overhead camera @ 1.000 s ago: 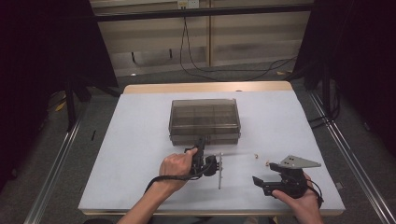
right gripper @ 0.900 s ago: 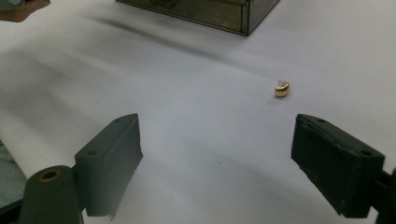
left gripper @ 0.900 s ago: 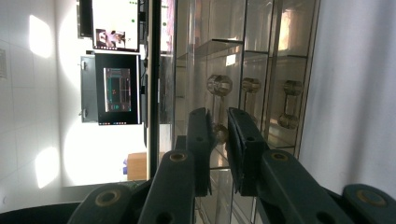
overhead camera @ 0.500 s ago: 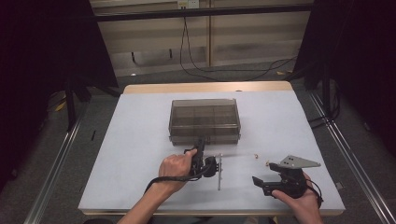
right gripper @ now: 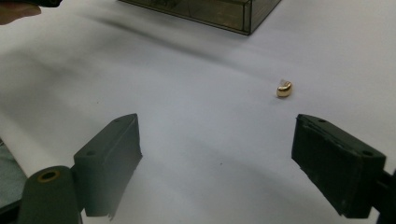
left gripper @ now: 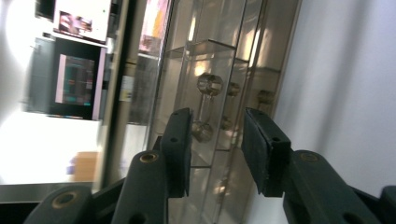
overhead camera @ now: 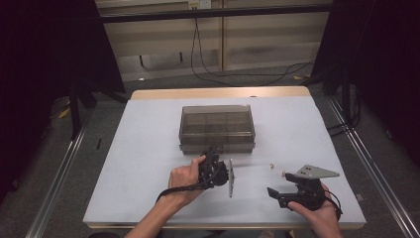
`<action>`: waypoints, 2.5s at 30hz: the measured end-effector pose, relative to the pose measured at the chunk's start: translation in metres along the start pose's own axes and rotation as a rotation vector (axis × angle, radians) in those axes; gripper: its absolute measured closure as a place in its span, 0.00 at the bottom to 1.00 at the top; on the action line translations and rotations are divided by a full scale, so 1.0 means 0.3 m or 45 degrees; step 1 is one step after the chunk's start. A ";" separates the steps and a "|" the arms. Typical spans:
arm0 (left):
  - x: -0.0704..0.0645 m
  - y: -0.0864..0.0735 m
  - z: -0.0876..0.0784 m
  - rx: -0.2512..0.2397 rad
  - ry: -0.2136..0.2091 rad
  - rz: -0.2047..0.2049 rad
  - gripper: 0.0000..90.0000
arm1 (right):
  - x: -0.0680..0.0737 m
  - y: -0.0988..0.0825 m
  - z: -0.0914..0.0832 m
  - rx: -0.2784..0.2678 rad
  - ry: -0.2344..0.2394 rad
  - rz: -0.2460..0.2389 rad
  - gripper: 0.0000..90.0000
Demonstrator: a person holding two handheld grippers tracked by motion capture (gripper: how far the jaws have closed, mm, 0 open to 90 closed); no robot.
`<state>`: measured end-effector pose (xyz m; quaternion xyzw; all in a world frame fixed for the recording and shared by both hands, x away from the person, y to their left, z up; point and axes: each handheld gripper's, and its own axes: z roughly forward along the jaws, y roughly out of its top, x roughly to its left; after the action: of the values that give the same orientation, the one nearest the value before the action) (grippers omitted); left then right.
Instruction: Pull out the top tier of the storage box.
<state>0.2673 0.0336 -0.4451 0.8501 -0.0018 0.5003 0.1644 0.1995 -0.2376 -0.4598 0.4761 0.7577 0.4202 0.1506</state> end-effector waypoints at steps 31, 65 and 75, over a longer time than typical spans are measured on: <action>0.275 -0.153 -0.003 -0.267 -0.695 -0.678 0.64 | -0.001 0.000 0.002 0.005 0.005 0.002 0.17; 0.388 -0.084 0.148 -0.164 -0.988 -0.566 0.89 | 0.000 0.001 0.004 0.010 0.027 -0.005 0.16; 0.381 -0.071 0.177 -0.130 -1.051 -0.565 0.90 | 0.000 -0.001 0.003 0.011 0.031 -0.011 0.16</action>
<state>0.3733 0.0572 -0.3773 0.9486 0.0900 0.0726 0.2945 0.1999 -0.2373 -0.4604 0.4683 0.7634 0.4220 0.1409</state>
